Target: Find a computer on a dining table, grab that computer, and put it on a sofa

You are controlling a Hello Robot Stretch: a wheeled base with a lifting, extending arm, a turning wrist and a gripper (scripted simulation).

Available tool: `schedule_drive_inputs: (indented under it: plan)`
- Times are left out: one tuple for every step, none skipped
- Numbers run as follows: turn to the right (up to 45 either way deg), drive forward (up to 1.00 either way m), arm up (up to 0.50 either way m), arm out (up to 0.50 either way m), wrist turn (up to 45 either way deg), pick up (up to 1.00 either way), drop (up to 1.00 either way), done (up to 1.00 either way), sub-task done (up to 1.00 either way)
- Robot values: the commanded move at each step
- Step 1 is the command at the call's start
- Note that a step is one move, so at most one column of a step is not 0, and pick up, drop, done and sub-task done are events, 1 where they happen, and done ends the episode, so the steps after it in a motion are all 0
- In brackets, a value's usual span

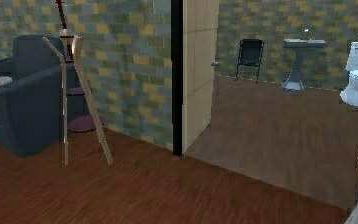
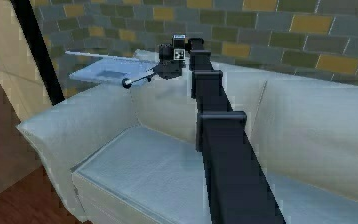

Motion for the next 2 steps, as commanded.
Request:
schedule_drive_inputs:
  plan:
    - [0.0,0.00,0.00,0.00,45.0,0.00,0.00,0.00,0.00]
    - [0.0,0.00,0.00,0.00,45.0,0.00,0.00,0.00,0.00]
